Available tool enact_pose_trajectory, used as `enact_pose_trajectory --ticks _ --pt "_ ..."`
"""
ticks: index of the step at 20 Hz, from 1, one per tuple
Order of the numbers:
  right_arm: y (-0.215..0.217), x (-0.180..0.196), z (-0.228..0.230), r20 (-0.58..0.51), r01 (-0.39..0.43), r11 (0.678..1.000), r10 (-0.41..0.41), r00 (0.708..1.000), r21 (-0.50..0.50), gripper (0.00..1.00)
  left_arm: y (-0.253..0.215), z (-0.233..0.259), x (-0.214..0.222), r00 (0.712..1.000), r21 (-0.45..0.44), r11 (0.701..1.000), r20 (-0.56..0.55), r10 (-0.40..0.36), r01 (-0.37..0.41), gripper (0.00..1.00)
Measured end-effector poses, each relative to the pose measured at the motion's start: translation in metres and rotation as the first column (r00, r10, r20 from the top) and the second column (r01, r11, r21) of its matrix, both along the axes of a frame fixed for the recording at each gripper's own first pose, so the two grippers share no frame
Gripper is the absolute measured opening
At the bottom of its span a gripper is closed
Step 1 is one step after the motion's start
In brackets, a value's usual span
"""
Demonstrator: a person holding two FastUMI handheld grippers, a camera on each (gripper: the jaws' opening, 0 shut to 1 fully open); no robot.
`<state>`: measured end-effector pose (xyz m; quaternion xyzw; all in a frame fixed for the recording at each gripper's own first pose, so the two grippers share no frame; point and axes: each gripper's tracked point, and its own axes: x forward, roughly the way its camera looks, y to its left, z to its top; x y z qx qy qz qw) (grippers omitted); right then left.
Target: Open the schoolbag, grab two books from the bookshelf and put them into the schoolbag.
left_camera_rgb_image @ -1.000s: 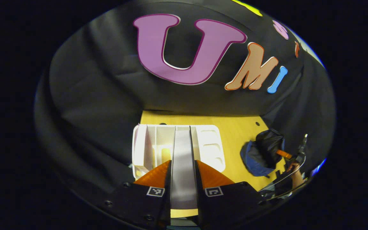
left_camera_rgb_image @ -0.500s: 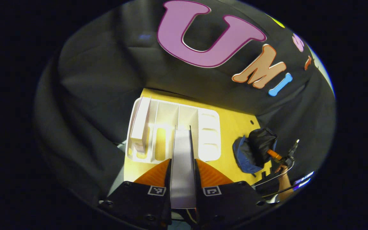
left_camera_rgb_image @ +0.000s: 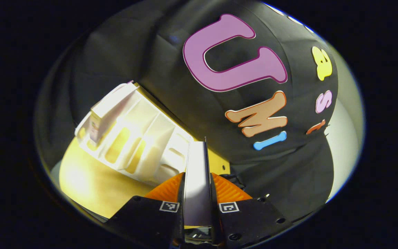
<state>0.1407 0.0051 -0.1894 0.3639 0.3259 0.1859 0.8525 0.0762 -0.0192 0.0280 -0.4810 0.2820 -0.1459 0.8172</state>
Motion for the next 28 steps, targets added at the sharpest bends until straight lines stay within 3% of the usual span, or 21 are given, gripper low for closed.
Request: enact_pose_trajectory --ticks 8,21,28 --pt "-0.002 0.000 0.002 0.006 0.000 1.000 0.000 1.000 0.007 0.03 -0.137 -0.050 0.038 1.000 -0.183 0.983 -0.022 0.018 -0.021 0.27" --pt "-0.015 0.002 0.017 0.057 0.058 0.998 -0.060 0.997 0.035 0.03 -0.336 -0.133 0.084 0.997 -0.213 0.975 -0.071 0.041 -0.055 0.27" --pt "-0.019 0.007 0.028 0.087 0.055 0.997 -0.060 0.994 0.052 0.03 -0.410 -0.150 0.091 0.997 -0.250 0.968 -0.077 -0.025 0.005 0.27"
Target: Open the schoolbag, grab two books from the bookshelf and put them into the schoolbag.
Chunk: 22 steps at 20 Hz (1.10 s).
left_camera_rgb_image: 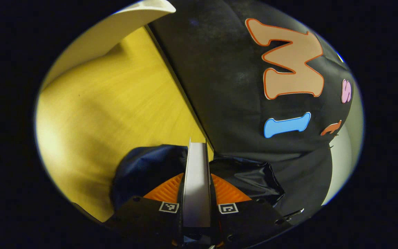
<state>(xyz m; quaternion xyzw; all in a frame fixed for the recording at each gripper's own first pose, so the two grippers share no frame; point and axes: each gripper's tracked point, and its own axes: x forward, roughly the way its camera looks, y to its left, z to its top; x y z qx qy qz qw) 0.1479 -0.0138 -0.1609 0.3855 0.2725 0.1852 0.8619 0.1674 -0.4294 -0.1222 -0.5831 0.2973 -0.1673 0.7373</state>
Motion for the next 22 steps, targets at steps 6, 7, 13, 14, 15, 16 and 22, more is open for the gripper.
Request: enact_pose_trajectory --ticks 6,7,13,14,15,16,22 --pt "0.000 -0.002 0.006 0.015 -0.004 1.000 0.004 1.000 0.004 0.03 -0.055 -0.023 -0.008 0.999 -0.062 0.998 -0.042 -0.035 0.032 0.27" --pt "0.000 -0.002 0.005 0.015 0.000 1.000 0.000 1.000 0.008 0.03 -0.065 -0.027 -0.011 0.998 -0.070 0.997 -0.048 -0.042 0.038 0.27" --pt "-0.005 0.000 0.002 0.004 0.016 1.000 -0.016 1.000 0.007 0.03 -0.093 -0.043 -0.014 0.995 -0.100 0.993 -0.074 -0.071 0.063 0.27" --pt "-0.007 0.001 0.001 0.001 0.021 1.000 -0.021 1.000 0.014 0.03 -0.094 -0.045 -0.013 0.994 -0.101 0.992 -0.082 -0.078 0.070 0.28" --pt "-0.008 0.001 0.001 -0.001 0.026 0.999 -0.026 1.000 0.022 0.03 -0.094 -0.048 -0.014 0.992 -0.090 0.993 -0.092 -0.089 0.081 0.31" --pt "-0.009 0.000 0.000 0.000 0.026 0.999 -0.026 1.000 0.022 0.03 -0.091 -0.052 -0.016 0.990 -0.059 0.994 -0.101 -0.099 0.093 0.34" --pt "-0.006 0.001 -0.005 -0.003 0.011 1.000 -0.010 1.000 0.019 0.03 -0.059 -0.050 -0.029 0.984 0.149 0.973 -0.068 -0.166 0.174 0.80"
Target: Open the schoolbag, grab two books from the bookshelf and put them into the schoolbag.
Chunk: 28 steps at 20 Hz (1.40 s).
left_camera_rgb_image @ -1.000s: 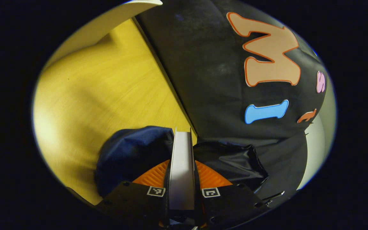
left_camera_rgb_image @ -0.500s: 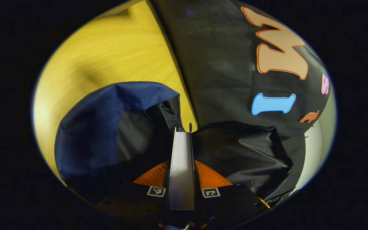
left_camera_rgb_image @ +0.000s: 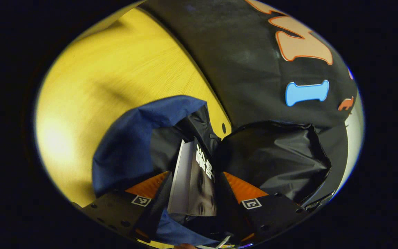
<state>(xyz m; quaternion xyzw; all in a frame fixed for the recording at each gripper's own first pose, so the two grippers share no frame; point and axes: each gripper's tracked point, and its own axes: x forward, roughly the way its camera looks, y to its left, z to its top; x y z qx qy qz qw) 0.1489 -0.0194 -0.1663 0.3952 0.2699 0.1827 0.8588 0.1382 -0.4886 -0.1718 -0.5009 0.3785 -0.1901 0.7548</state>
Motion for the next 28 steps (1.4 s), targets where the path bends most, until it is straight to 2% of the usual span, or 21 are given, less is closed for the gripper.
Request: enact_pose_trajectory --ticks 1,3,5,6,8,9,11,12,13,14,17,20,21,23,25,26,27,28 --pt "0.000 0.001 -0.001 0.000 -0.004 1.000 0.004 1.000 -0.005 0.03 0.008 0.006 0.001 1.000 0.018 1.000 0.022 -0.001 0.001 0.81" --pt "0.002 0.001 0.000 -0.002 -0.009 1.000 0.009 1.000 -0.002 0.04 0.026 0.022 -0.009 0.997 0.042 0.999 0.064 -0.037 0.034 0.95" --pt "0.000 0.001 -0.001 -0.002 -0.009 1.000 0.009 1.000 -0.002 0.03 0.052 0.037 -0.022 0.991 0.090 0.994 0.111 -0.068 0.058 0.95" --pt "0.000 0.000 -0.001 -0.001 -0.010 1.000 0.010 1.000 -0.005 0.03 0.069 0.041 -0.030 0.987 0.141 0.987 0.130 -0.092 0.073 0.95" --pt "0.001 -0.002 -0.001 0.002 -0.017 1.000 0.017 1.000 -0.012 0.03 0.112 0.046 -0.040 0.975 0.290 0.952 0.162 -0.153 0.101 0.95" --pt "0.001 -0.002 -0.002 0.007 -0.021 1.000 0.021 1.000 -0.018 0.04 0.137 0.047 -0.046 0.968 0.367 0.922 0.156 -0.196 0.127 0.95" --pt "0.003 -0.005 -0.001 0.013 -0.027 0.999 0.028 1.000 -0.027 0.03 0.188 0.066 -0.051 0.963 0.462 0.877 0.149 -0.226 0.134 0.96" --pt "0.003 -0.005 -0.001 0.016 -0.026 0.999 0.026 1.000 -0.026 0.03 0.214 0.077 -0.049 0.962 0.497 0.858 0.149 -0.227 0.126 0.92" --pt "0.002 -0.005 0.000 0.019 -0.023 0.999 0.024 1.000 -0.023 0.03 0.241 0.086 -0.048 0.961 0.535 0.838 0.159 -0.226 0.109 0.95" --pt "0.002 -0.006 -0.002 0.020 -0.024 0.999 0.025 0.999 -0.022 0.03 0.271 0.100 -0.042 0.960 0.574 0.816 0.184 -0.211 0.069 0.92" --pt "0.003 -0.007 -0.003 0.023 -0.020 1.000 0.020 1.000 -0.020 0.04 0.362 0.142 -0.024 0.943 0.692 0.714 0.297 -0.148 -0.105 0.95" --pt "0.005 -0.008 -0.004 0.029 -0.020 0.999 0.021 0.999 -0.030 0.03 0.440 0.167 -0.024 0.934 0.775 0.601 0.334 -0.126 -0.196 0.94" --pt "0.005 -0.009 -0.005 0.030 -0.021 0.999 0.022 0.999 -0.032 0.03 0.462 0.167 -0.027 0.942 0.803 0.566 0.310 -0.132 -0.185 0.94" --pt "0.005 -0.009 -0.005 0.033 -0.021 0.999 0.022 0.999 -0.032 0.03 0.505 0.160 -0.037 0.969 0.871 0.482 0.194 -0.151 -0.100 0.94" --pt "0.005 -0.010 -0.006 0.036 -0.016 0.999 0.017 0.999 -0.032 0.03 0.548 0.153 -0.038 0.977 0.922 0.385 0.119 -0.177 -0.043 0.95" --pt "0.005 -0.009 -0.005 0.037 -0.013 1.000 0.014 0.999 -0.029 0.03 0.566 0.149 -0.037 0.979 0.937 0.348 0.084 -0.188 -0.013 0.95" --pt "0.005 -0.009 -0.006 0.037 -0.009 1.000 0.010 0.999 -0.026 0.03 0.578 0.146 -0.035 0.981 0.945 0.327 0.041 -0.189 0.024 0.95" --pt "0.004 -0.010 -0.006 0.036 -0.006 1.000 0.007 0.999 -0.022 0.03 0.588 0.145 -0.030 0.981 0.944 0.324 0.004 -0.194 0.060 0.95"
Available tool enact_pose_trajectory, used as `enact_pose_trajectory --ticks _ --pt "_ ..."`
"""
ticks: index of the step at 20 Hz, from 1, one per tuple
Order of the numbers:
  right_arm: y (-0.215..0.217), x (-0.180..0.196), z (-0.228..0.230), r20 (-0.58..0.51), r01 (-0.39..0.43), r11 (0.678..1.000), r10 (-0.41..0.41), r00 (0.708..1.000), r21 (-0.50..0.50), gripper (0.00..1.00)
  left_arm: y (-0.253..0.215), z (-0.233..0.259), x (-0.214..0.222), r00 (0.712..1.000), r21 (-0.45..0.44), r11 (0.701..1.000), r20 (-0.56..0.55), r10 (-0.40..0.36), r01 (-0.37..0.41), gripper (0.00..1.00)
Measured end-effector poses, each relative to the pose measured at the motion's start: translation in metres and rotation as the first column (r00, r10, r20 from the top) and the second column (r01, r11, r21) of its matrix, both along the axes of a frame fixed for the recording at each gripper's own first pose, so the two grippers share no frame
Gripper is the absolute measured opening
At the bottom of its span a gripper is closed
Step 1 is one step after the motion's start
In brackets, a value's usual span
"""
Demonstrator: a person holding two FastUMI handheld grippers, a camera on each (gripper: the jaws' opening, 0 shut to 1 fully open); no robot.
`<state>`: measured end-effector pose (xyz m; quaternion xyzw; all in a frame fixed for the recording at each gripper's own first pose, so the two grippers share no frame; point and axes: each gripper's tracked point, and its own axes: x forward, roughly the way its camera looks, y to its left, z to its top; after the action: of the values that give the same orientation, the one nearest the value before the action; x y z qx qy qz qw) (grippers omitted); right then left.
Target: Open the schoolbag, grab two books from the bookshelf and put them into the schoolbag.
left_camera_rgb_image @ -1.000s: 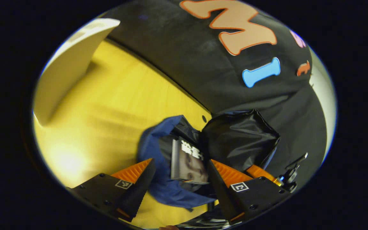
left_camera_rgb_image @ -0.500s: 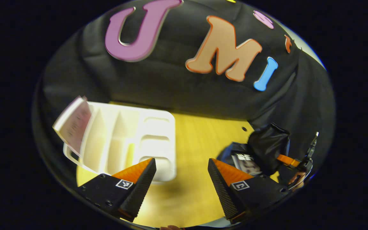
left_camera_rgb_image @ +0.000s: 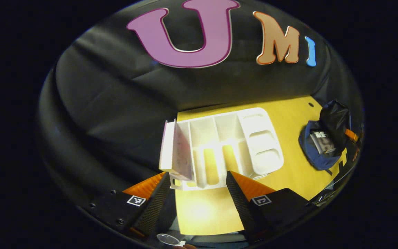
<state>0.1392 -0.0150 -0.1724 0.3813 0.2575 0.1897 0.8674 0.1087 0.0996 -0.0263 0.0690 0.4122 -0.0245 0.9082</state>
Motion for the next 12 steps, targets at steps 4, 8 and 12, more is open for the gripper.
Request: enact_pose_trajectory --ticks 4,8,12 --pt "0.001 -0.001 -0.002 -0.003 0.009 1.000 -0.009 1.000 0.007 0.03 0.022 -0.004 0.022 0.995 0.001 1.000 -0.103 0.004 -0.004 0.96" --pt "0.001 -0.002 -0.004 -0.007 0.018 1.000 -0.018 1.000 0.006 0.03 0.051 -0.027 0.053 0.980 0.080 0.997 -0.200 0.020 -0.004 0.96" --pt "0.001 -0.002 -0.003 -0.008 0.024 1.000 -0.024 1.000 -0.004 0.03 0.056 -0.054 0.073 0.960 0.059 0.998 -0.276 0.039 -0.023 0.96"
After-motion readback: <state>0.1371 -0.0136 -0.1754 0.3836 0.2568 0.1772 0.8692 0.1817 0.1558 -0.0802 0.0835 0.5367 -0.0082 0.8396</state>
